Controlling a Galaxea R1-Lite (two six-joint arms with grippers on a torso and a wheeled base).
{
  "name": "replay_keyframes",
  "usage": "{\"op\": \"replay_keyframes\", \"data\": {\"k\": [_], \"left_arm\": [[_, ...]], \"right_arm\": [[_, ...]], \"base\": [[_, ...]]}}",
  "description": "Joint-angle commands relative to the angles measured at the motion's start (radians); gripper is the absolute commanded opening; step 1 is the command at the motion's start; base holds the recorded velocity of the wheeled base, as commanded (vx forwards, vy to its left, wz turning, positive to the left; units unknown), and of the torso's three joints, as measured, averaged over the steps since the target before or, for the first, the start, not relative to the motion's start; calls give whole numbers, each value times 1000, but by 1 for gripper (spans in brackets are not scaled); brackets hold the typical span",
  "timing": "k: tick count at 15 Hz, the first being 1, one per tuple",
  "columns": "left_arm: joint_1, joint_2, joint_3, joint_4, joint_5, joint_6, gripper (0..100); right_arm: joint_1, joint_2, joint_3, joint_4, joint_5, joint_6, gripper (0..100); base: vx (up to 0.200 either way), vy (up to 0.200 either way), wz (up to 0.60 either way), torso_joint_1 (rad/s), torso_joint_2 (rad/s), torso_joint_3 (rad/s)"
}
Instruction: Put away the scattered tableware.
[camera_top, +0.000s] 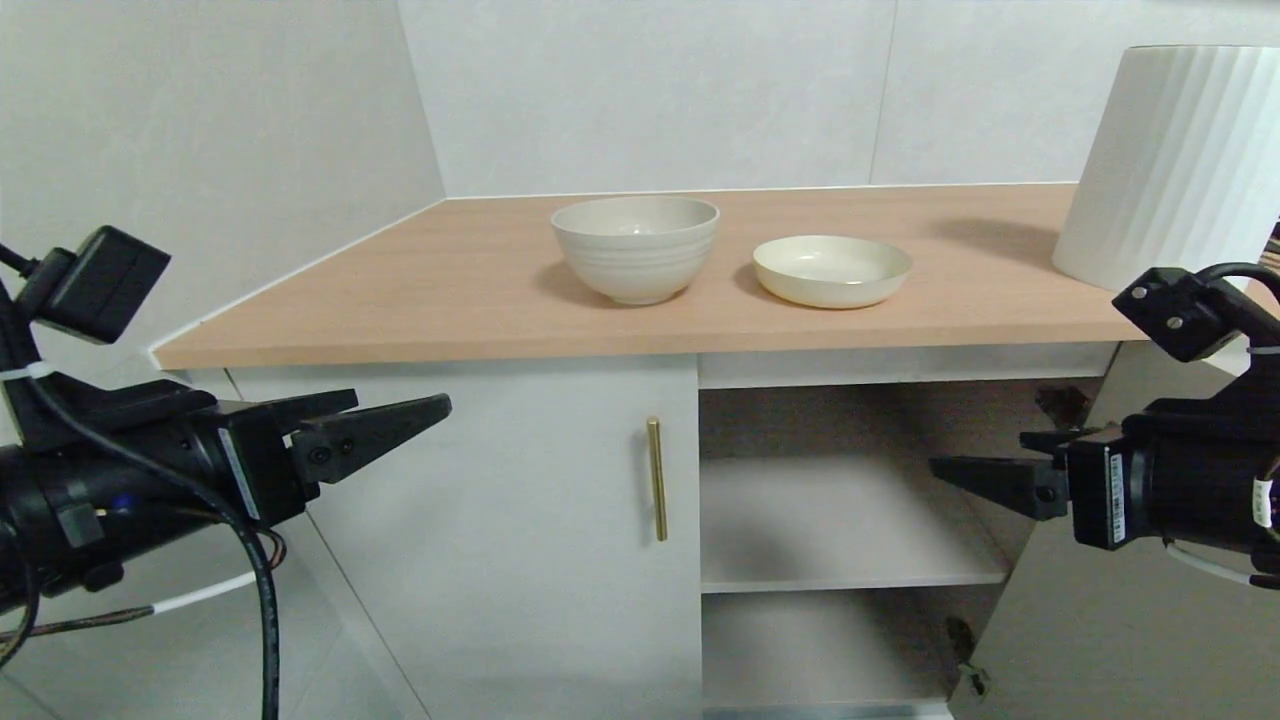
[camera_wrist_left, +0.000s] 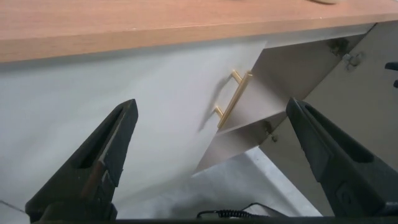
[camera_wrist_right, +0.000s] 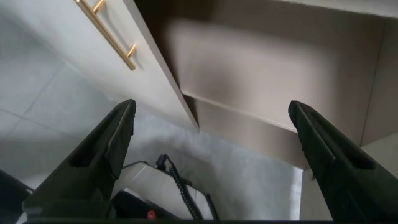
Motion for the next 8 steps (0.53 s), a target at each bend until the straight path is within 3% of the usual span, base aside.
{"op": "replay_keyframes", "data": {"k": [1, 4, 8], "left_arm": [[0, 7, 0, -1, 0, -1, 100], [0, 7, 1, -1, -1, -1, 100], [0, 10, 1, -1, -3, -1, 100]], "right_arm": [[0, 3, 1, 0, 0, 0, 100], [0, 4, 4, 0, 3, -3, 100], [0, 6, 5, 0, 4, -3, 100]], "base": [[0, 0, 0, 61, -266, -198], [0, 0, 0, 92, -282, -273], [0, 0, 0, 173, -531, -295]]}}
